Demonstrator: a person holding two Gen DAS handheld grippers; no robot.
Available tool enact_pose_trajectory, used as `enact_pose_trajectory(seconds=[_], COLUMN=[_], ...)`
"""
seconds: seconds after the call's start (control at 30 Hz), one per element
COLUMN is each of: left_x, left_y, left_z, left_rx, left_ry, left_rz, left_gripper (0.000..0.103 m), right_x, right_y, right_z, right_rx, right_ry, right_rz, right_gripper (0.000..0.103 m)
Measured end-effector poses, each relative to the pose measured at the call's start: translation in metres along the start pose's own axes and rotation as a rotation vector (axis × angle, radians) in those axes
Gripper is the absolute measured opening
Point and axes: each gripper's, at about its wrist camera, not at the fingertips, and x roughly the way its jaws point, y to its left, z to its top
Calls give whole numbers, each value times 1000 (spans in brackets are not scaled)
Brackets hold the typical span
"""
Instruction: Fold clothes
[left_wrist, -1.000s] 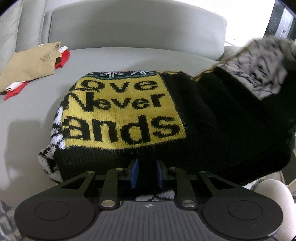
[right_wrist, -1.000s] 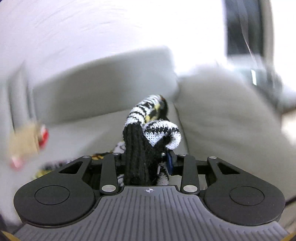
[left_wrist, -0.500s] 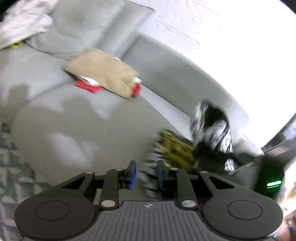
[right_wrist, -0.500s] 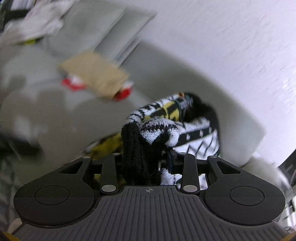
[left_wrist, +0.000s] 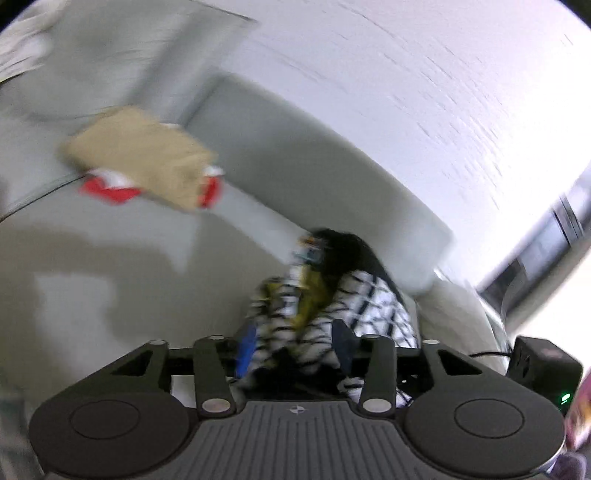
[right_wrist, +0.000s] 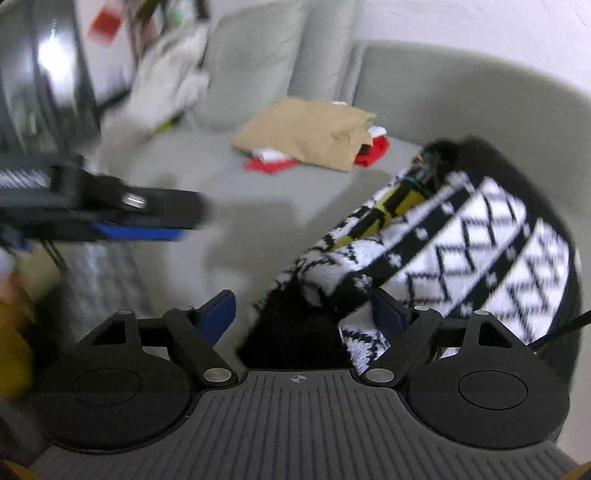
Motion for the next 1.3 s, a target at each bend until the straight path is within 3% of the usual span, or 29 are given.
enact_pose_trajectory(seconds=[0.1, 0.13, 0.2, 0.3, 0.43, 0.53, 0.67, 0.73, 0.8, 0.83, 0.9, 1.0, 1.1, 1.2, 1.3], left_x=[38, 53, 81, 110, 103, 75, 73, 78, 83, 83, 83, 85, 78, 49, 44], left_y=[-19, -24, -32, -30, -41, -36, 1, 16, 31, 30, 23, 19, 12, -18, -50], left_z=[-1, -1, -2, -9, -17, -19, -30, -35, -38, -39, -42, -42, -35, -26, -10], left_rx=[150, 201, 280, 320, 386, 315, 171, 79, -16, -25, 11, 23, 36, 80, 121], left_ry=[92, 131, 205, 281, 216, 129, 162, 169, 173, 172, 169, 174, 179, 37, -66], left_rz=[-12, 3, 32, 30, 43, 34, 73, 68, 59, 64, 88, 109, 120, 184, 80], left_gripper=[58, 58, 51, 30, 18, 18, 18, 18, 19, 19, 19, 20, 29, 33, 32], right_x=[-7, -8, -1, 0, -28, -75, -146, -155, -145, -137, -123, -76, -9, 10, 0], right_y=[-2, 0, 3, 7, 3, -12, -44, -68, -87, -95, -106, -111, -123, -123, -122], right_z=[-9, -13, -17, -20, -22, -21, -18, -11, -2, 1, 6, 20, 20, 23, 16], right_rx=[-9, -31, -72, -107, -110, -72, 37, 149, 218, 261, 326, 309, 323, 320, 344], right_ry=[-28, -31, -36, -36, -6, -26, -151, -206, -209, -211, -213, -154, -23, -1, -15], right_rz=[15, 10, -2, -20, -63, -99, -197, -324, -408, -393, -335, -261, -281, -302, -254], right_gripper=[82, 82, 82, 81, 80, 80, 82, 74, 26, 19, 19, 18, 19, 19, 20])
